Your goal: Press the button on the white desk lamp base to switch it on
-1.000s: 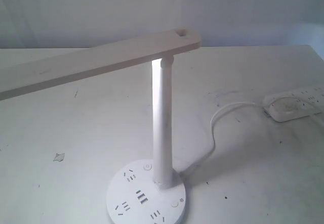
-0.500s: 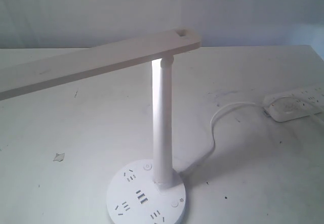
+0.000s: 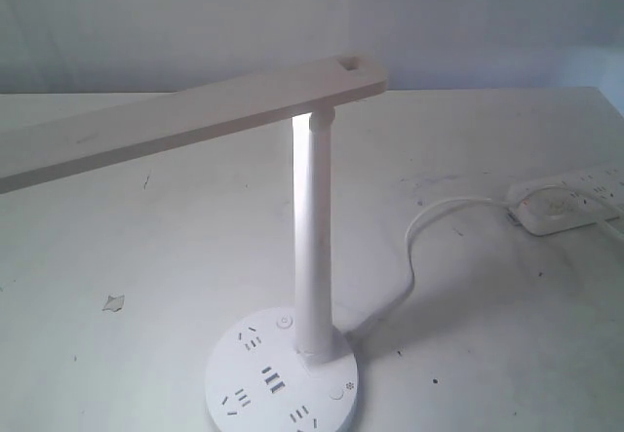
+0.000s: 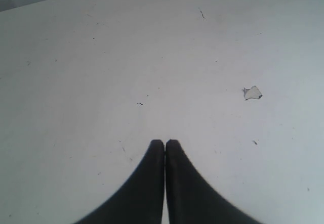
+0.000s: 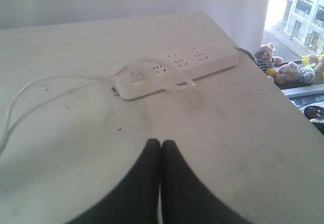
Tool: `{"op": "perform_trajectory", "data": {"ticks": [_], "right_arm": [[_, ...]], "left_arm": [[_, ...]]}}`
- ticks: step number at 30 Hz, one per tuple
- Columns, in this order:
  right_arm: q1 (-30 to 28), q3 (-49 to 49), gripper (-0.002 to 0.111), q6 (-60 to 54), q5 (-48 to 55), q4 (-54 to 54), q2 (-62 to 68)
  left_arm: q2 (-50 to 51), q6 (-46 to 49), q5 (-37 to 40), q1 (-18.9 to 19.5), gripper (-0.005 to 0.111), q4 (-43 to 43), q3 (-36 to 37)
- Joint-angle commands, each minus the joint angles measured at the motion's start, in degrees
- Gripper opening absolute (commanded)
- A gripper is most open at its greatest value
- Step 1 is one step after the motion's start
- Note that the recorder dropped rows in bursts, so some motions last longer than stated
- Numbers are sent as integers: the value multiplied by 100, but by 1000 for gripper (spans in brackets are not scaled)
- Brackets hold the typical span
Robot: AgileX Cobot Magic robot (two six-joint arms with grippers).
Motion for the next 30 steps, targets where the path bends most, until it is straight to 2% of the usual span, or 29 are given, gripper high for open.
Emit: {"op": "perform_trajectory", "data": {"ticks": [1,4,30], "right_arm": [[-32,28,0,-1470,-89,871,-26],[-32,28,0,-2061,-102,1270,-26],[-32,28,0,-2102,-102,1260,-26]], "left_arm": [[-22,-6,-12,15,0,-33,19],[-22,-6,-12,15,0,-33,19],[-22,-6,-12,15,0,-33,19]]}}
